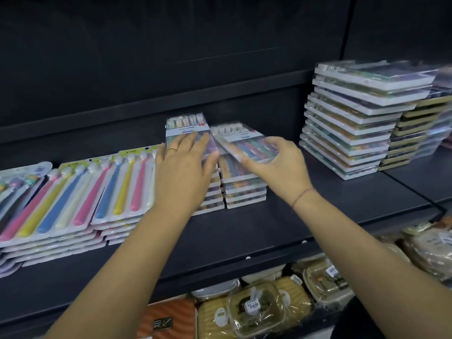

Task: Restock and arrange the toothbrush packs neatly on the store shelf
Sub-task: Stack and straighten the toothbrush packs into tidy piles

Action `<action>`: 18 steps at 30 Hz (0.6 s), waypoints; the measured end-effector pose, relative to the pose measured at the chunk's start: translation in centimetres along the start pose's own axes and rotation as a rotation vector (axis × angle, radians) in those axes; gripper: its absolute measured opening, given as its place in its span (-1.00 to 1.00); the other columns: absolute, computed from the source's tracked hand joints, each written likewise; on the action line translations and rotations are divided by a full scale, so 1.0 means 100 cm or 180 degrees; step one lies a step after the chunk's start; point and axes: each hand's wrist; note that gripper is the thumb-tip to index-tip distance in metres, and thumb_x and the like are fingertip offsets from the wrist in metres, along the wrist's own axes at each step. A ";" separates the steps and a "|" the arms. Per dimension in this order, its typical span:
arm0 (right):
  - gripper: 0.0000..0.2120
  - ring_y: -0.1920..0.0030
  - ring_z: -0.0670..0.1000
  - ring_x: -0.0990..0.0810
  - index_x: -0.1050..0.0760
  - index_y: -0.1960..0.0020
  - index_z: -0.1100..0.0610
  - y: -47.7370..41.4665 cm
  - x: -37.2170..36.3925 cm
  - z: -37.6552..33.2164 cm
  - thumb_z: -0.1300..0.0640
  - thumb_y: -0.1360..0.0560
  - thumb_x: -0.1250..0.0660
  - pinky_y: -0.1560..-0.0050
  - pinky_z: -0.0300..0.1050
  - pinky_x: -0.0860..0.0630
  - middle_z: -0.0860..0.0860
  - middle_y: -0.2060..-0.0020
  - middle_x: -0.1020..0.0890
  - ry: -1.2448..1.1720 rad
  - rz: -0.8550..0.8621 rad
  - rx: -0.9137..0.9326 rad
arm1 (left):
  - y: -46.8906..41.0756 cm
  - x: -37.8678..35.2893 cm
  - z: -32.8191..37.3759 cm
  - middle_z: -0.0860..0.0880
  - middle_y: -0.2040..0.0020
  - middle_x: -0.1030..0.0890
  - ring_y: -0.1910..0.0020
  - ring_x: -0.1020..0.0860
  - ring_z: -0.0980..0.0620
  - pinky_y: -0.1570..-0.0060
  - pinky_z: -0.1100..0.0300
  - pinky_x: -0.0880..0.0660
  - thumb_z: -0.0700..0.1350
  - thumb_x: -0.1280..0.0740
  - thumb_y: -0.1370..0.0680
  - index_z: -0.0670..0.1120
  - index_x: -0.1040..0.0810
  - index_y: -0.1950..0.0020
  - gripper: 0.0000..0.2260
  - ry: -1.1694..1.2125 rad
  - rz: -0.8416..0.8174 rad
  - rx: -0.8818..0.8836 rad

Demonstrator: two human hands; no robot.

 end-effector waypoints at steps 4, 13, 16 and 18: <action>-0.27 -0.35 0.00 -0.29 -0.38 -0.40 0.06 0.001 -0.011 -0.003 -0.14 -0.33 -0.54 -0.19 -0.27 -0.25 0.01 -0.28 -0.36 0.0081 -0.0371 0.0027 | -0.001 0.003 0.002 0.01 -0.51 -0.33 -0.50 -0.21 -0.03 -0.49 -0.07 -0.06 0.07 -0.01 -0.68 0.01 -0.33 -0.52 -0.58 -0.0006 -0.0017 -0.0002; -0.38 -0.36 -0.10 -0.40 -0.29 -0.48 0.05 0.021 0.038 0.018 -0.02 -0.49 -0.43 -0.40 -0.13 -0.35 -0.03 -0.37 -0.42 -0.0253 -0.0977 0.0333 | 0.009 -0.001 0.036 -0.13 -0.43 -0.45 -0.48 -0.29 -0.16 -0.49 -0.12 0.02 0.12 -0.05 -0.66 -0.12 -0.43 -0.44 -0.52 0.0347 0.0560 -0.0322; -0.56 -0.22 -0.14 -0.54 -0.45 -0.36 0.11 0.050 0.097 0.040 0.09 -0.51 -0.41 -0.28 -0.19 -0.47 -0.04 -0.23 -0.57 -0.0454 -0.1141 0.0291 | 0.025 -0.015 0.097 -0.13 -0.39 -0.49 -0.42 -0.37 -0.15 -0.44 -0.09 -0.20 0.08 -0.10 -0.64 -0.16 -0.46 -0.41 -0.54 0.1155 0.0501 -0.1279; -0.63 -0.14 -0.09 -0.62 -0.51 -0.28 0.17 0.079 0.144 0.067 0.14 -0.49 -0.41 -0.19 -0.20 -0.53 0.00 -0.12 -0.64 -0.0560 -0.1049 0.0103 | 0.040 -0.030 0.144 -0.10 -0.39 -0.49 -0.38 -0.40 -0.11 -0.37 -0.01 -0.28 0.11 -0.12 -0.62 -0.14 -0.46 -0.42 -0.52 0.1565 -0.0108 -0.1750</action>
Point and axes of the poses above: each hand's wrist, its own y-axis away from the middle knuckle, its own x-axis out of the back of the hand, z = x × y
